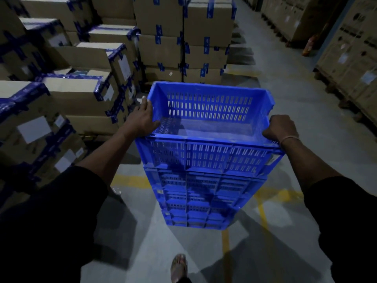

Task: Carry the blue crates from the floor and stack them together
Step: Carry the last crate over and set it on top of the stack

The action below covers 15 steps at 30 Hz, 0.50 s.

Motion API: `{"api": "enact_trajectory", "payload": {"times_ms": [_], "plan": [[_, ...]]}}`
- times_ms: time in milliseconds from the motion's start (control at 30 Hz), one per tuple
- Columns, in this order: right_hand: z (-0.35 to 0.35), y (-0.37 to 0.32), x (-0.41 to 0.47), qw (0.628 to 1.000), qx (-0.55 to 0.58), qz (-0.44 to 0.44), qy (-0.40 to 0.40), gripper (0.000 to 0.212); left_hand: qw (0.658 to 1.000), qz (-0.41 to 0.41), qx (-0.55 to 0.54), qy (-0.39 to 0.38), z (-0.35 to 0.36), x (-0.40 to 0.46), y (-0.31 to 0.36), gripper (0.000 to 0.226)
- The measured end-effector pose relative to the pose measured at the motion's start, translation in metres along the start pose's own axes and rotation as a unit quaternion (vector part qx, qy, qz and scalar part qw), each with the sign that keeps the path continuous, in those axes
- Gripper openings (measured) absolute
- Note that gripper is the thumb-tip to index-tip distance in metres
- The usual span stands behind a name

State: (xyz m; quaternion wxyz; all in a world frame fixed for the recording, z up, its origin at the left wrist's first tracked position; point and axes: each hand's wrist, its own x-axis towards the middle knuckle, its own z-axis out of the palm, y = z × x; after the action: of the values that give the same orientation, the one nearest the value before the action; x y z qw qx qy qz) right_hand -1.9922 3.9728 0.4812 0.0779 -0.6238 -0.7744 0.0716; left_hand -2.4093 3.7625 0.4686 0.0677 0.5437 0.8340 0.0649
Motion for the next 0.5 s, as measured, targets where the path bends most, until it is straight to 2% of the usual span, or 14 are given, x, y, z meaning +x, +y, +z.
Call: {"api": "enact_trajectory", "payload": {"times_ms": [100,167,267,333,400,433,467,500], "plan": [[-0.009,0.003,-0.007,0.996,0.079,-0.004,-0.033,0.044,0.999,-0.003,0.032,0.037,0.004,-0.012,0.022,0.093],[-0.011,0.006,-0.013,0.994,0.107,-0.003,-0.037,0.062,0.998,0.025,0.015,0.051,0.012,-0.025,0.054,0.091],[-0.006,0.010,-0.035,0.993,0.108,0.015,-0.043,0.095,0.985,0.154,0.008,0.079,0.032,-0.042,0.120,0.086],[0.001,0.012,-0.050,0.993,0.111,0.020,-0.014,0.102,0.972,0.221,0.015,0.080,0.042,-0.048,0.167,0.088],[0.003,0.016,-0.056,0.986,0.165,0.026,-0.009,0.107,0.961,0.263,0.035,0.075,0.046,-0.049,0.202,0.092],[0.002,0.021,-0.055,0.971,0.234,0.024,-0.036,0.108,0.956,0.280,0.053,0.065,0.044,-0.048,0.215,0.088],[0.000,0.027,-0.055,0.935,0.347,0.032,-0.070,0.108,0.952,0.294,0.072,0.048,0.043,-0.046,0.223,0.082],[-0.003,0.033,-0.056,0.872,0.476,0.055,-0.098,0.104,0.949,0.304,0.083,0.031,0.042,-0.042,0.227,0.076]]}}
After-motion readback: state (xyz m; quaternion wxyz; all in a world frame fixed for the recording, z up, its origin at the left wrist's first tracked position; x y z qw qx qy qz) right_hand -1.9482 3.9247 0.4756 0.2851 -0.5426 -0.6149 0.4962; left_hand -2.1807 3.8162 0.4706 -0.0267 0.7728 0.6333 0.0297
